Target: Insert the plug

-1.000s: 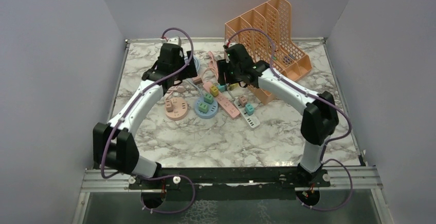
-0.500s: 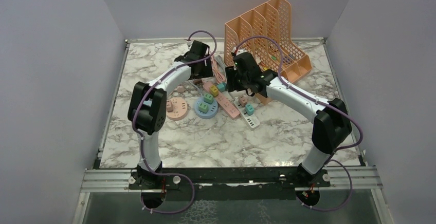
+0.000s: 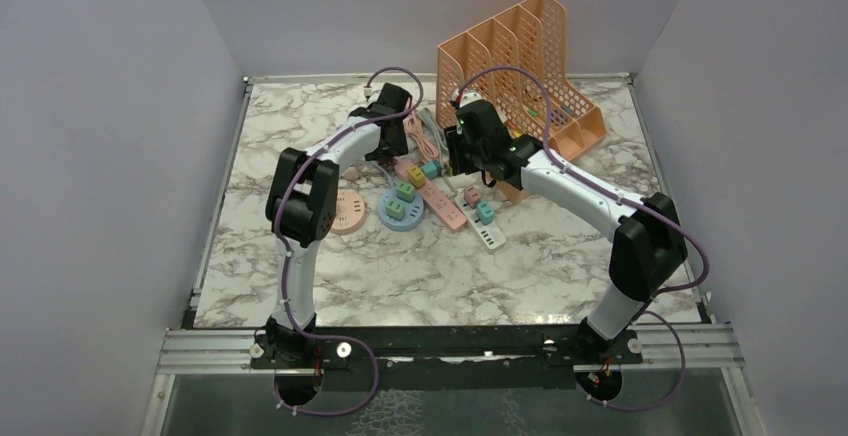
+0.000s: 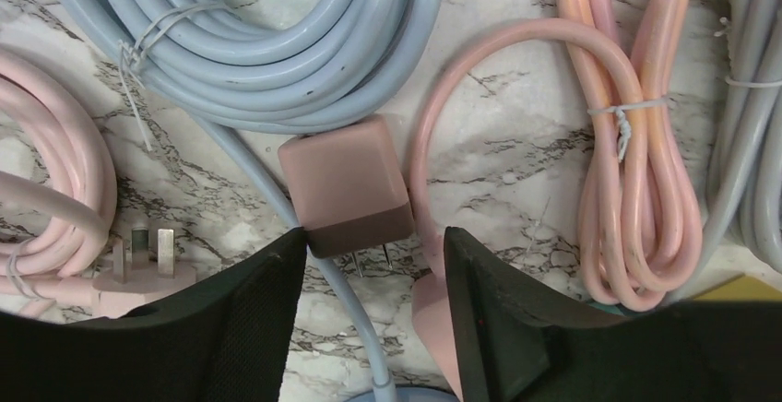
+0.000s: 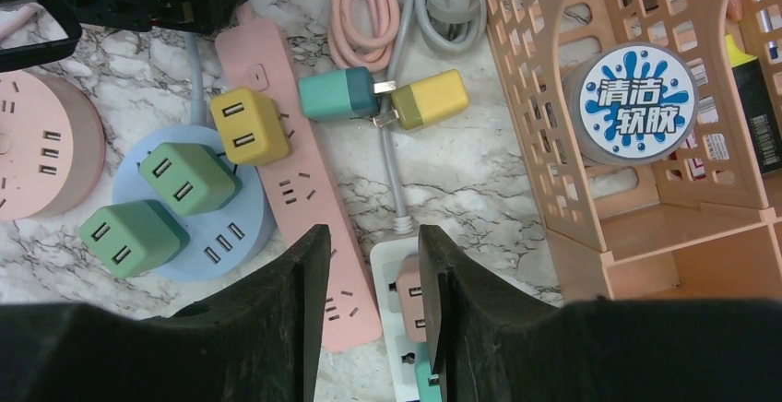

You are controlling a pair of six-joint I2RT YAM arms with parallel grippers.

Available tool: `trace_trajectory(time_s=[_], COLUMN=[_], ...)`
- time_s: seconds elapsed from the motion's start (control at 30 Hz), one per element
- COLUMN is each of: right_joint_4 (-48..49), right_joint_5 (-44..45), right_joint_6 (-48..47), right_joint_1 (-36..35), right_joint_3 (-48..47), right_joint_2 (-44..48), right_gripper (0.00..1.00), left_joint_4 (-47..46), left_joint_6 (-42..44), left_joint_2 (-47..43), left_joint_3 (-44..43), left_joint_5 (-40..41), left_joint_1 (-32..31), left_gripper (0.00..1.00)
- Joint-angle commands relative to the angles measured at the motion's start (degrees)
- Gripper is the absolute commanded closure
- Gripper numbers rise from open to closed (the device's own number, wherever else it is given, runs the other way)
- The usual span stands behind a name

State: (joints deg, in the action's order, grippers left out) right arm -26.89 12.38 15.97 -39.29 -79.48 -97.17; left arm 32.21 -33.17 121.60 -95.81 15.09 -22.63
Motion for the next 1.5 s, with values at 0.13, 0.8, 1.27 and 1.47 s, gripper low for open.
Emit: trace_trajectory(time_s=[0.13, 0.8, 1.27, 1.47], right_joint_4=[1.85, -0.59, -7.43, -7.36], right_joint_5=[1.26, -2.67, -9.28, -16.28], right_joint_6=[-1.29, 3.20, 18.60, 23.50], right_joint_1=[-0.09, -0.09, 0.00, 0.18], right_joint_3=[0.63, 0.80, 3.07, 4.75], right_joint_2=[0.93, 4.15, 13.22, 16.05], right_gripper=[0.61, 0.62, 0.54, 0.50], left_joint_4=[1.50, -0.13, -17.67, -28.07], left_joint_6=[-1.11, 4.69, 20.39, 24.39], left_joint_2=[2.91, 0.13, -27.38, -38.24], left_joint_3=[-2.41, -2.42, 20.41, 33.03], left_joint_5=[4.40, 1.18, -23.09, -36.03], left_joint_1=[0.12, 0.14, -4.45, -6.57], left_gripper=[0.41, 0.66, 0.66, 0.66])
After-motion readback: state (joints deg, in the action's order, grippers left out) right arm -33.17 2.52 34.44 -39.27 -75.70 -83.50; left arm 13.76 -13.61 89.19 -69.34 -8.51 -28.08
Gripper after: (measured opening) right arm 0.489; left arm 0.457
